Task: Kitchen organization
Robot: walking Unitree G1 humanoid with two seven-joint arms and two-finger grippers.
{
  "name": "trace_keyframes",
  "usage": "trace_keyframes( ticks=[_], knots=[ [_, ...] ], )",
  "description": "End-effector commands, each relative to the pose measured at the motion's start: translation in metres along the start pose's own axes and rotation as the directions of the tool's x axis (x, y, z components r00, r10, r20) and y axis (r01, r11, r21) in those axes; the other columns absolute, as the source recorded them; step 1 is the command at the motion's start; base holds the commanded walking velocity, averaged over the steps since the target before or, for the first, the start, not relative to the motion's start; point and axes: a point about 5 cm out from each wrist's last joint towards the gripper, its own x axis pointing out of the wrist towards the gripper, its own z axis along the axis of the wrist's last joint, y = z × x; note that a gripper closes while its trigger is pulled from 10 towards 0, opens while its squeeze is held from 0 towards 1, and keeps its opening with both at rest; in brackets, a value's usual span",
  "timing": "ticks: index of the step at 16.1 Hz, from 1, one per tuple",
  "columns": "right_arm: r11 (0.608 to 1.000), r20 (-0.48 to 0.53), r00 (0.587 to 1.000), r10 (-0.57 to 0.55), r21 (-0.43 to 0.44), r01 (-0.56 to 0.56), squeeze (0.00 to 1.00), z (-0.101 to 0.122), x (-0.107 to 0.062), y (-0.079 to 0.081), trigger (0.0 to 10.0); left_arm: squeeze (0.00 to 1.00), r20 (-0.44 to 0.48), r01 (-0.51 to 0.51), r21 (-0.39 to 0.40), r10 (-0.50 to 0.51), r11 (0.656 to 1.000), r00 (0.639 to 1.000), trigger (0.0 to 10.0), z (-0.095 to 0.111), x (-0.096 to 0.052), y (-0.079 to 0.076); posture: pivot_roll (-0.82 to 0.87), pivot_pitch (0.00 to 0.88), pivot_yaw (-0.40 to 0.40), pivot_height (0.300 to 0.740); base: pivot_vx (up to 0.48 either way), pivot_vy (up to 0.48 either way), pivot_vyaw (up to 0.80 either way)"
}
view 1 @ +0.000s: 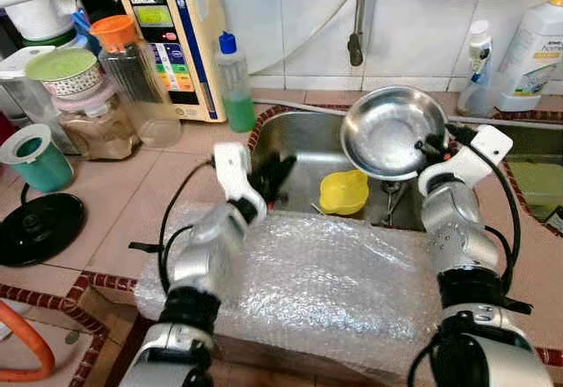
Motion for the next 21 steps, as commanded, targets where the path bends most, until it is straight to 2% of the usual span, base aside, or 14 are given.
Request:
trace_keyframes(
  ticks=[1,2,6,7,8,9,12,15,16,17,18,19,21],
  knots=[
    [0.999,0.007,1.0,-0.017,-0.031,0.017,0.0,-0.001,0.002,0.002,0.0,1.0,-0.034,0.009,0.048,-0.007,0.999,0.999,10.0,-0.001,-0.003,0.002,-0.02,0.0,0.136,0.74,0.0,0.0,0.0],
    [0.993,0.017,0.998,-0.061,-0.099,0.062,0.0,-0.006,0.002,-0.005,0.0,1.0,-0.096,0.028,0.089,-0.019,0.996,0.995,10.0,-0.009,-0.008,0.003,-0.02,0.0,0.139,0.74,0.0,0.0,0.0],
    [0.992,0.012,0.997,-0.071,-0.1,0.072,0.0,-0.008,0.002,-0.007,0.0,1.0,-0.107,0.029,0.096,-0.019,0.995,0.994,10.0,-0.011,-0.009,0.004,-0.02,0.0,0.139,0.74,0.0,0.0,0.0],
    [0.967,-0.021,0.992,-0.127,-0.225,0.119,0.0,-0.023,0.002,-0.017,0.0,1.0,-0.181,0.019,0.141,0.007,0.99,0.983,10.0,-0.022,-0.018,0.014,-0.02,0.0,0.141,0.74,0.0,0.0,0.0],
    [0.956,-0.041,0.99,-0.138,-0.268,0.122,0.0,-0.029,0.001,-0.019,0.0,1.0,-0.194,0.015,0.146,0.013,0.989,0.981,10.0,-0.025,-0.019,0.015,-0.01,0.0,0.138,0.74,0.0,0.0,0.0],
    [0.955,-0.058,0.986,-0.158,-0.263,0.137,0.0,-0.033,0.0,-0.021,0.0,1.0,-0.196,0.013,0.146,0.016,0.989,0.98,10.0,-0.026,-0.02,0.014,-0.01,0.0,0.137,0.74,0.0,0.0,0.0],
    [0.939,-0.115,0.982,-0.152,-0.327,0.107,0.0,-0.046,-0.001,-0.017,0.0,1.0,-0.212,0.002,0.151,0.03,0.989,0.977,10.0,-0.032,-0.025,0.013,-0.01,0.0,0.135,0.74,0.0,0.0,0.0],
    [0.932,-0.173,0.976,-0.134,-0.355,0.065,0.0,-0.059,-0.004,-0.011,0.0,1.0,-0.225,0.01,0.159,0.026,0.987,0.974,10.0,-0.034,-0.028,0.011,0.0,0.0,0.133,0.74,0.0,0.0,0.0],
    [0.933,-0.191,0.974,-0.122,-0.356,0.047,0.0,-0.063,-0.005,-0.009,0.4,1.0,-0.228,0.012,0.163,0.026,0.987,0.973,10.0,-0.035,-0.028,0.011,0.0,0.0,0.133,0.74,0.0,0.0,0.0],
    [0.938,-0.222,0.968,-0.116,-0.345,0.033,0.0,-0.067,-0.006,-0.007,2.1,1.0,-0.232,0.013,0.166,0.026,0.986,0.972,10.0,-0.035,-0.028,0.01,0.0,0.0,0.133,0.74,0.0,0.0,0.0],
    [0.938,-0.235,0.965,-0.113,-0.346,0.026,0.84,-0.069,-0.006,-0.006,7.0,1.0,-0.234,0.015,0.171,0.026,0.985,0.972,10.0,-0.035,-0.028,0.01,0.0,0.0,0.131,0.74,0.0,0.0,0.0],
    [0.939,-0.249,0.964,-0.098,-0.344,0.007,1.0,-0.071,-0.007,-0.003,10.0,1.0,-0.24,0.018,0.179,0.026,0.984,0.97,10.0,-0.036,-0.028,0.009,0.0,0.0,0.132,0.74,0.0,0.0,0.0],
    [0.938,-0.254,0.963,-0.095,-0.346,0.002,1.0,-0.071,-0.007,-0.002,10.0,1.0,-0.253,0.025,0.191,0.025,0.981,0.967,10.0,-0.037,-0.028,0.008,0.0,0.0,0.132,0.74,0.0,0.0,0.0]
  ],
)
